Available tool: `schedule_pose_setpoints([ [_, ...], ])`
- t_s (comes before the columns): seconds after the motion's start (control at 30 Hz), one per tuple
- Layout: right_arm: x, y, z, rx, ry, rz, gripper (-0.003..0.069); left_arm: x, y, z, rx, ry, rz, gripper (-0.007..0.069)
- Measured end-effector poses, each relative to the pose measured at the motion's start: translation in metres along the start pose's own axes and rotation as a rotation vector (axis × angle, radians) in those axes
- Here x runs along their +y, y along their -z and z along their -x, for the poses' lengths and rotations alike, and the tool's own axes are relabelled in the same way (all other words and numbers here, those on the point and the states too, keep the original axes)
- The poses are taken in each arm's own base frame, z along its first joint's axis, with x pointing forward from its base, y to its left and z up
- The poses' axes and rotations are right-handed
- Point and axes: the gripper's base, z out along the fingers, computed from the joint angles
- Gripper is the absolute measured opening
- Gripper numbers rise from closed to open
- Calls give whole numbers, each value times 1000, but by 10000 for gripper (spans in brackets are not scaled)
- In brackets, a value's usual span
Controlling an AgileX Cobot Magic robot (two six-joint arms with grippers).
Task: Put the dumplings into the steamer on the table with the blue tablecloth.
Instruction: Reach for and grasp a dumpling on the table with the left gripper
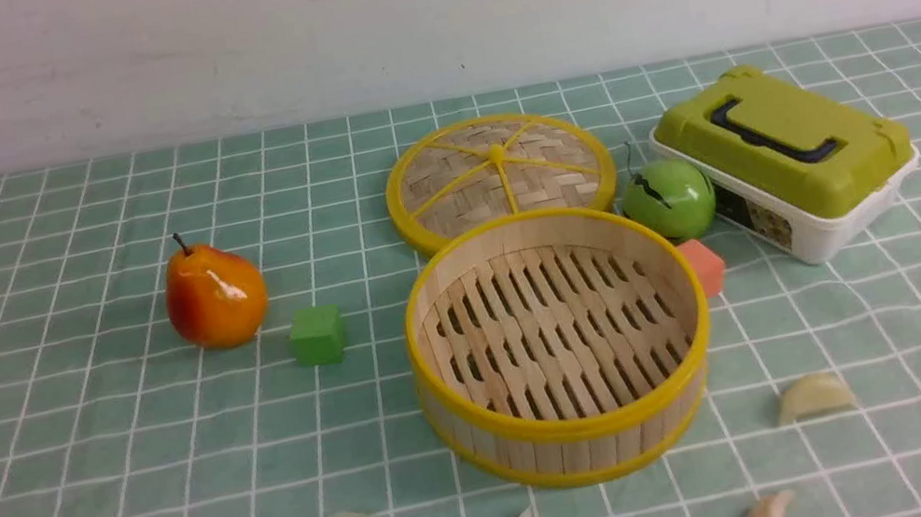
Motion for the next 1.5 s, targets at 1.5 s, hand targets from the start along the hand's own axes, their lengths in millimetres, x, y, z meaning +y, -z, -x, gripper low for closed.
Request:
schedule_pose_setpoints([
  [1.5,1,0,1,-15,-19,10,240,0,0,0,-1,-5,2,238],
])
